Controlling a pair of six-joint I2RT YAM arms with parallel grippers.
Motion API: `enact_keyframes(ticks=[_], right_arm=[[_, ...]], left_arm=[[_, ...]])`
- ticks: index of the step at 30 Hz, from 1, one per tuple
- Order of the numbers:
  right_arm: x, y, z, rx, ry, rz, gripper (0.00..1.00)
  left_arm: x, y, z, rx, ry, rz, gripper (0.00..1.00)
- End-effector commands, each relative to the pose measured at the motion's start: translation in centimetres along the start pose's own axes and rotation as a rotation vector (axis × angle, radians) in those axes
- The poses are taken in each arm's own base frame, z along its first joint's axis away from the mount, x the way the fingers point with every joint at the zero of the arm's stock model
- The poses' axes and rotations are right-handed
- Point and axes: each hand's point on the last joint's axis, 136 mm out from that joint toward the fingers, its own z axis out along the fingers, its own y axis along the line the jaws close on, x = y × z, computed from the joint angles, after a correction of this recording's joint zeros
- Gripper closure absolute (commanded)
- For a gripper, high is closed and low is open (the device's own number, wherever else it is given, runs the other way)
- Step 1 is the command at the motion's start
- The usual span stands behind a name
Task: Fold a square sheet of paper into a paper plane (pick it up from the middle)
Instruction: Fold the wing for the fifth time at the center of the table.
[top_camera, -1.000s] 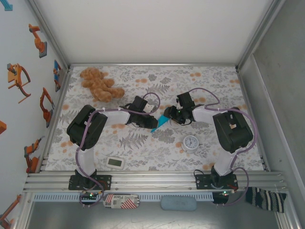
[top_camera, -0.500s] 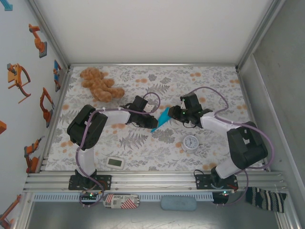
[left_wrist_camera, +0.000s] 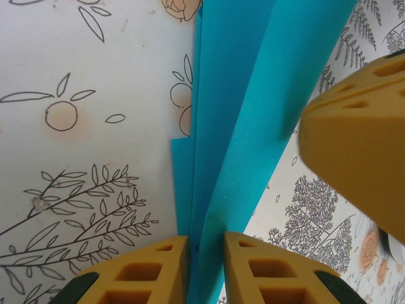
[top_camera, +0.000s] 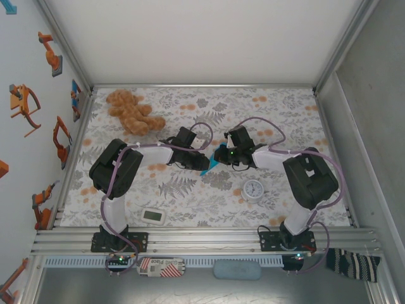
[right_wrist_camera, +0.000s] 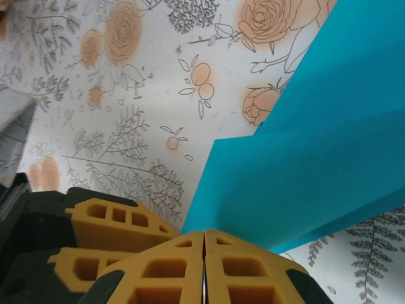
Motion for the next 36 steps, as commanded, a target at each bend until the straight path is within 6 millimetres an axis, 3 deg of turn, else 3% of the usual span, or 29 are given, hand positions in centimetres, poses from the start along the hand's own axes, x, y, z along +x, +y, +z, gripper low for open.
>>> enact_keyframes(ticks=[1, 36], right_arm=[[-0.9, 1.1, 0.5, -0.040, -0.007, -0.011, 0.92], [0.7, -1.8, 2.5, 0.074, 0.083, 0.026, 0.92]], left_arm=[[4.2, 3.5, 2.1, -0.116, 0.130, -0.074, 0.77], [4.3, 3.3, 2.2, -0.103, 0.140, -0.078, 0.77]])
